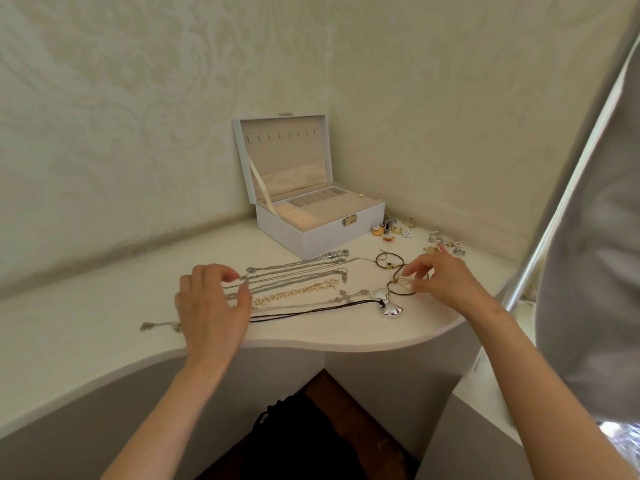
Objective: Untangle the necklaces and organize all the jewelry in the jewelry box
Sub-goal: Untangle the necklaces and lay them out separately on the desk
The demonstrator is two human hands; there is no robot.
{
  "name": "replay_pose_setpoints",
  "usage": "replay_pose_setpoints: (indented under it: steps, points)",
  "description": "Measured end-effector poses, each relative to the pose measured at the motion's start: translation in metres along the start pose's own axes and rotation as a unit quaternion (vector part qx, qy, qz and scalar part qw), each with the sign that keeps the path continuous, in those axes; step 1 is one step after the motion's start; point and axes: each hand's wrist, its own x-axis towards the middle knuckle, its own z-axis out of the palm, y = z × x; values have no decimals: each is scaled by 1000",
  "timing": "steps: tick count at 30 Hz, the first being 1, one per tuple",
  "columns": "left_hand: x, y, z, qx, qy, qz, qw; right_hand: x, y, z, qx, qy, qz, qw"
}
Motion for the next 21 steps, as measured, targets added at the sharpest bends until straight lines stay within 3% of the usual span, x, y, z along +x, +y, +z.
replay_pose_setpoints:
  steps: [5,10,15,17,21]
  points:
    - [-1,38,33,-46,-57,69,995,15,5,3,2,60,-1,998]
    - [1,69,58,-70,-90,107,988,25,0,10,-75,-21,-19,997]
    - [2,85,71,-96,-126,132,979,32,3,11,-130,-37,-36,990]
    - [4,92,74,-128,-159,135,969,34,5,7,-100,-19,-36,994]
    - [14,116,76,-241,-268,110,926,34,-5,-11,83,45,-64,993]
